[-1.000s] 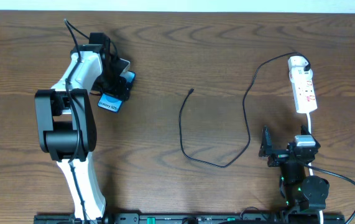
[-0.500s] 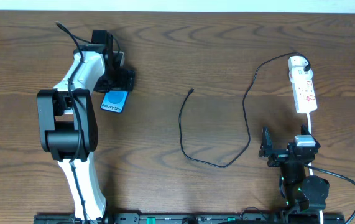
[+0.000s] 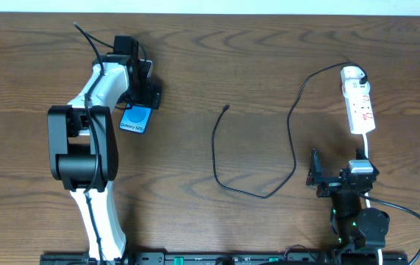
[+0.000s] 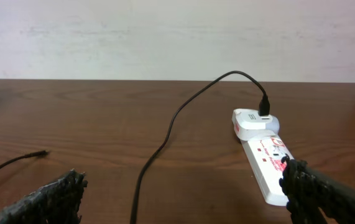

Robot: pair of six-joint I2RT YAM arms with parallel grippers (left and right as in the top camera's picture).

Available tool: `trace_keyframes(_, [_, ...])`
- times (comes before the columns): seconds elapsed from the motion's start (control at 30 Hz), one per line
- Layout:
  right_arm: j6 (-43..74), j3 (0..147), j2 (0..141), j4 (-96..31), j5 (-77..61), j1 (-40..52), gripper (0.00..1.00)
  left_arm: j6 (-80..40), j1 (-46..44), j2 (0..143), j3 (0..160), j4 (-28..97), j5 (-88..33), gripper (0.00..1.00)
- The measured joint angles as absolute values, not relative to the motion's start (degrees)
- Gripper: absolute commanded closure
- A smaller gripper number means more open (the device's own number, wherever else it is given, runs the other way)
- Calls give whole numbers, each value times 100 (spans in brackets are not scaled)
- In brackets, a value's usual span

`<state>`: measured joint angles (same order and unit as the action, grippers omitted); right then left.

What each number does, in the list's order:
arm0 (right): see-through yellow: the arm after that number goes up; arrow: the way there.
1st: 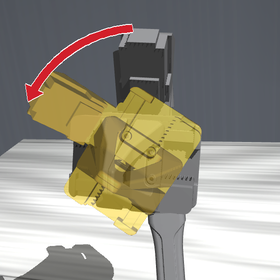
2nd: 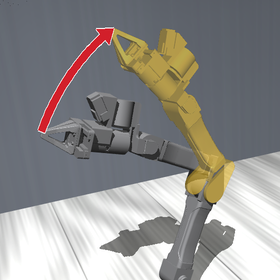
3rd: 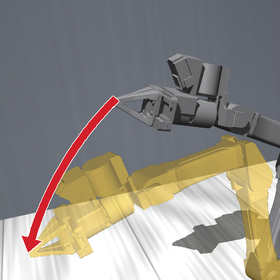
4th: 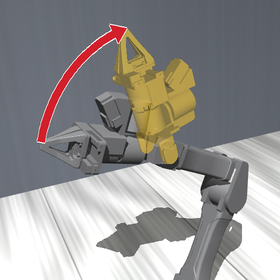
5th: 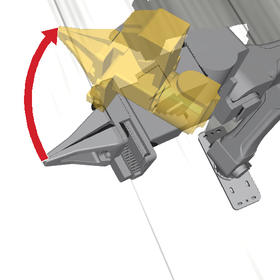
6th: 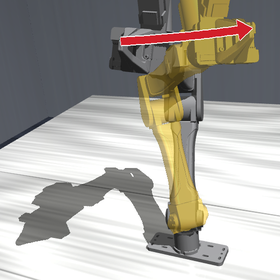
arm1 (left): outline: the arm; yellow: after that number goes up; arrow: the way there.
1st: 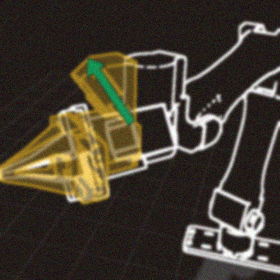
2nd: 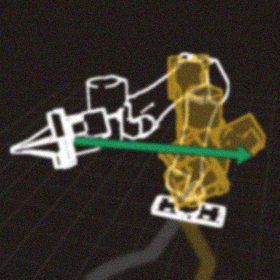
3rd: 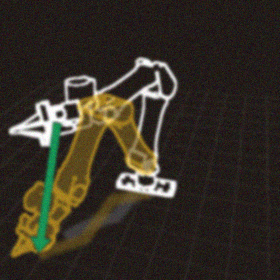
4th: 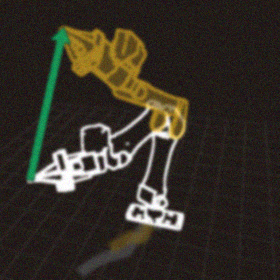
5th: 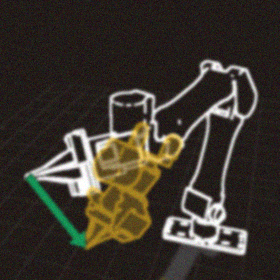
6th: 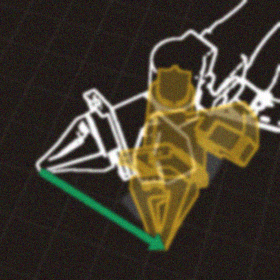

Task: Plug charger to phone and switch on socket
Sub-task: 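Lower the left gripper and close it on the phone's bottom edge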

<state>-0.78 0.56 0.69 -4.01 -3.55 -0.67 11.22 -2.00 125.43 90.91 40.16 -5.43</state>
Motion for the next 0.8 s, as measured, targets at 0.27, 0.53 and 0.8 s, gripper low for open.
trace_keyframes(0.27, [-78, 56, 69, -401, -357, -67, 1, 1205, -200, 12470, 8962, 3975, -561, 16])
trace_keyframes(0.53, [-78, 56, 69, -401, -357, -67, 1, 1210, -200, 12470, 8960, 3999, -561, 16])
trace_keyframes(0.8, [-78, 56, 69, -401, -357, -67, 1, 1227, -211, 12457, 8958, 4143, -543, 15])
